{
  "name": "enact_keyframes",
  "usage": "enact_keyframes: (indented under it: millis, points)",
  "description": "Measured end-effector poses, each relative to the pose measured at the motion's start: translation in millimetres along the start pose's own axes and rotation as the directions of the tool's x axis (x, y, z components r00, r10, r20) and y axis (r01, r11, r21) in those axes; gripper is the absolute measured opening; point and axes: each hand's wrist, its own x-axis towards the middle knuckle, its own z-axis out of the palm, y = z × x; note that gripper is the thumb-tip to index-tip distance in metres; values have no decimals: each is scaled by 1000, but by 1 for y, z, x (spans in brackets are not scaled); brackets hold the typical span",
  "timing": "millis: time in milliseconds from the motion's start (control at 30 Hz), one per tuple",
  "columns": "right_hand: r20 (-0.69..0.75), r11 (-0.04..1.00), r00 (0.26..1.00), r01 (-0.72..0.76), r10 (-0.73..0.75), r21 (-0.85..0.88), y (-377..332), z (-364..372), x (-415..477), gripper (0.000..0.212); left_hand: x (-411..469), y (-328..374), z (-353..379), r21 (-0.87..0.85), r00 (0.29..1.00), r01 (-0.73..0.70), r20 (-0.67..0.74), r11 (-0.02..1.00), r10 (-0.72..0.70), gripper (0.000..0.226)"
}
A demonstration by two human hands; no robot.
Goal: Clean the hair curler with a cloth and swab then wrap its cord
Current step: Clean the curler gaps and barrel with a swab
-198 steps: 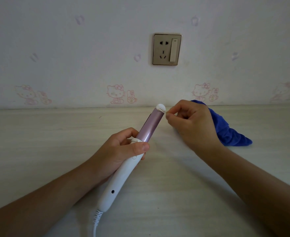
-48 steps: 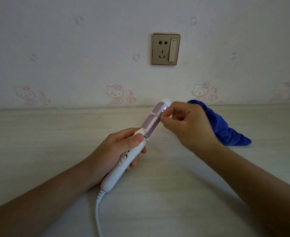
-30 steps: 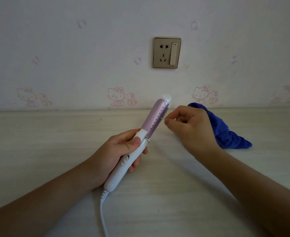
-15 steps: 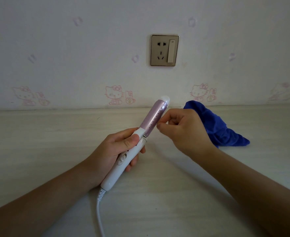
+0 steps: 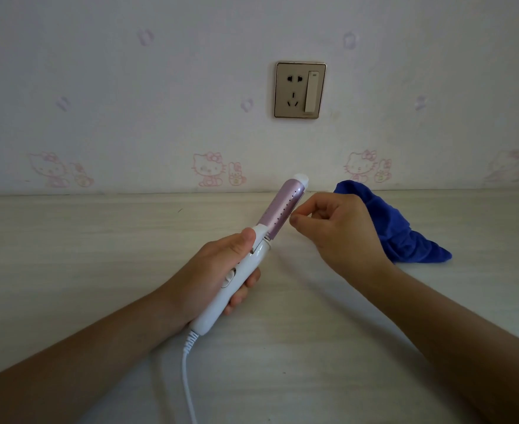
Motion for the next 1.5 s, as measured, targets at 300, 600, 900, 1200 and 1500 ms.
enact_keyframes:
  millis: [300,600,900,1200,1500]
  points:
    - [101,999,995,8,-12,34,-1,6,-4,15,0,7,-4,-23,992,129,0,991,-129,76]
    - [62,996,997,29,-34,79,5,4,-6,19,4,4,0,-21,994,107,8,994,-107,56]
    - [157,992,980,114,-122,59,-3,16,-12,15,1,-3,-4,18,997,-66,-26,998,66,67]
    - [-112,1000,994,16,-14,16,-1,-13,10,16,0,-6,-2,48,999,-42,32,998,41,71]
    - [41,999,998,41,-42,24,-1,-2,-1,16,-1,-5,-1,14,1000,-29,8,999,28,71]
